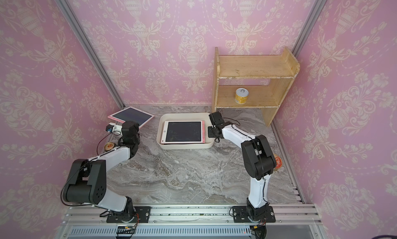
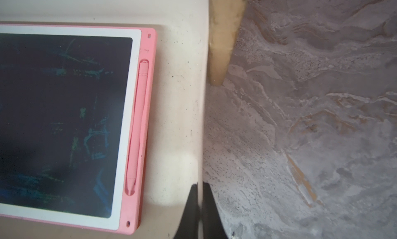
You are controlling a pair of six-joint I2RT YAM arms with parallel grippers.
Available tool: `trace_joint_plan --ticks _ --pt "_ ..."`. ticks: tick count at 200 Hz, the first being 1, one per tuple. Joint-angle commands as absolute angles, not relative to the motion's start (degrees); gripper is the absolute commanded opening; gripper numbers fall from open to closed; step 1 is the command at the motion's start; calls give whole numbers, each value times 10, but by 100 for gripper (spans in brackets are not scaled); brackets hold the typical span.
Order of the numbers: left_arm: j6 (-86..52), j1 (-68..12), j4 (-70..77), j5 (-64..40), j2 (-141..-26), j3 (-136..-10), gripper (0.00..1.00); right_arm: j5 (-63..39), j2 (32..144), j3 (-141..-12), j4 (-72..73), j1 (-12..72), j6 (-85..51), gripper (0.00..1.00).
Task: Take out the writing tablet from the storage box
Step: Place the writing tablet at the corner of the board.
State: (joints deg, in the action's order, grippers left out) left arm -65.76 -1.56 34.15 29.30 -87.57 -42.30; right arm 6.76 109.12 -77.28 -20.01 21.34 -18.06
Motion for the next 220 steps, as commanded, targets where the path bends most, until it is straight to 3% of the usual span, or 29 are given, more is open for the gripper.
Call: trace_joint_plan --ticks 1,84,179,220 --pt "-669 -13 387 314 -888 -438 0 85 1072 -778 -223 199 -181 0" --pt "-675 -20 384 321 -920 -439 1 83 1078 -786 -227 197 -182 0" --pt "-694 -39 361 335 -936 -440 21 81 1082 -787 -226 195 -182 0" --pt "-709 -46 350 340 -941 -443 24 80 1081 -784 -223 193 -182 0"
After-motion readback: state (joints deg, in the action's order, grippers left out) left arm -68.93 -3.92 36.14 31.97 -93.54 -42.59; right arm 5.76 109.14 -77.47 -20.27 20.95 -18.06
